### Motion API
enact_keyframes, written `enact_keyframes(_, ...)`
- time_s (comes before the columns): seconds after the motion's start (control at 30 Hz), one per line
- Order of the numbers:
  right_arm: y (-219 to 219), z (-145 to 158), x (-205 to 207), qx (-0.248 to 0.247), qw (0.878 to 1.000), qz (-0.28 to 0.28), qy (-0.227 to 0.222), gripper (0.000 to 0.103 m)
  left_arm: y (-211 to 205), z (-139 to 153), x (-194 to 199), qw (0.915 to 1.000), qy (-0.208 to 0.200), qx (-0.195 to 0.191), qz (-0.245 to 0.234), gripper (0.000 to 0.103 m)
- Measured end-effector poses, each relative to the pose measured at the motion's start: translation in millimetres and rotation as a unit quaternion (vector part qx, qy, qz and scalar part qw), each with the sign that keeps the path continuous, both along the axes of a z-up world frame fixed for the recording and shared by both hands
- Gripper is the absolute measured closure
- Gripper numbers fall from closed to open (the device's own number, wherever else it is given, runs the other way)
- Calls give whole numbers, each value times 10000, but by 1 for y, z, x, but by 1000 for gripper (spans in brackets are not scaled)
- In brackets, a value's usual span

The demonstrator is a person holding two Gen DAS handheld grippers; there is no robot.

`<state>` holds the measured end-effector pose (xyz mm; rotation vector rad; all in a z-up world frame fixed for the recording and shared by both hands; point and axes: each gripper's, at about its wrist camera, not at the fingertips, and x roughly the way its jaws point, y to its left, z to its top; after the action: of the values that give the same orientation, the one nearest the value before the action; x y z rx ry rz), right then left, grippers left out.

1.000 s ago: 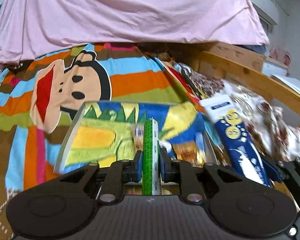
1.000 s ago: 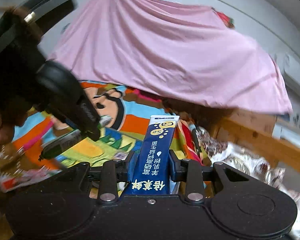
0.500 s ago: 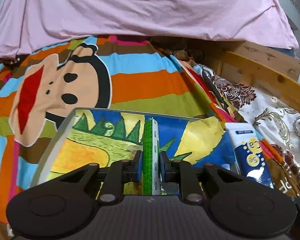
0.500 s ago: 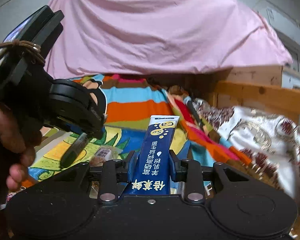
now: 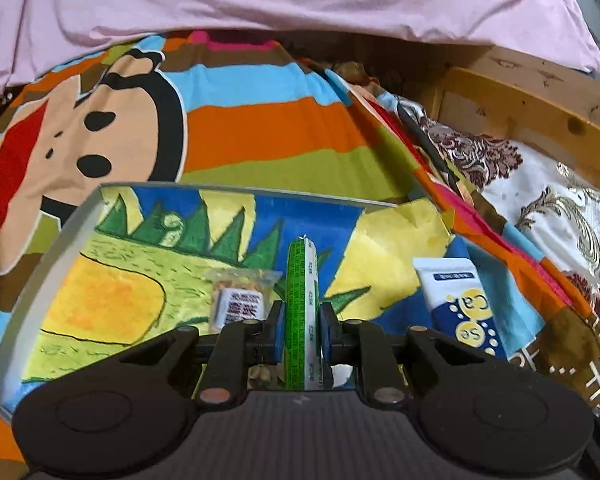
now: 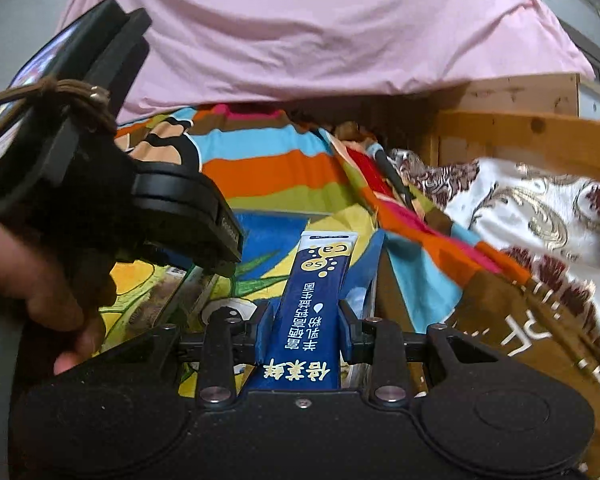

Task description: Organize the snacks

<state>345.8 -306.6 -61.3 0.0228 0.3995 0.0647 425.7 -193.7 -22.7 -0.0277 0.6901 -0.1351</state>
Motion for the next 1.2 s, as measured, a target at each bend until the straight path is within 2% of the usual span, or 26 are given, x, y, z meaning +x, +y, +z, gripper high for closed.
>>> enact_keyframes(0.3, 3, -9, 12, -59, 9998, 16, 184, 64, 1, -15, 5, 9998, 161, -96, -67, 84)
enact_keyframes(0.37, 1, -10, 12, -14, 9998, 33, 209, 54, 3, -15, 4, 9998, 136, -147, -61, 83)
enact_keyframes(0.5, -1, -7, 10, -8, 9999, -35, 163, 50, 7, -11, 2, 9995, 103, -301, -61, 67)
enact_keyframes(0.6, -4, -2, 6, 35, 9999, -96, 70, 47, 9, -5, -3, 9994, 41, -326, -87, 62)
enact_keyframes(0.67, -7, 6, 1, 36, 9998, -201, -52, 40, 12, 1, -8, 9993, -15, -370, -86, 58)
enact_keyframes(0.77, -13, 20, -10, 151, 9990, -302, -277, 34, 19, 16, -18, 9987, -167, -467, -66, 48)
enact_keyframes(0.83, -17, 31, -18, 227, 9982, -356, -425, 31, 24, 28, -27, 9982, -316, -510, -25, 35)
enact_keyframes(0.93, -21, 48, -32, 259, 9970, -397, -619, 21, 35, 45, -41, 9968, -481, -628, 99, 26)
enact_keyframes(1.03, -26, 64, -50, 297, 9959, -402, -760, 16, 47, 63, -57, 9946, -641, -777, 243, 16)
enact_keyframes(1.2, -26, 89, -82, 239, 9934, -319, -1076, 7, 65, 85, -92, 9904, -917, -968, 359, 4)
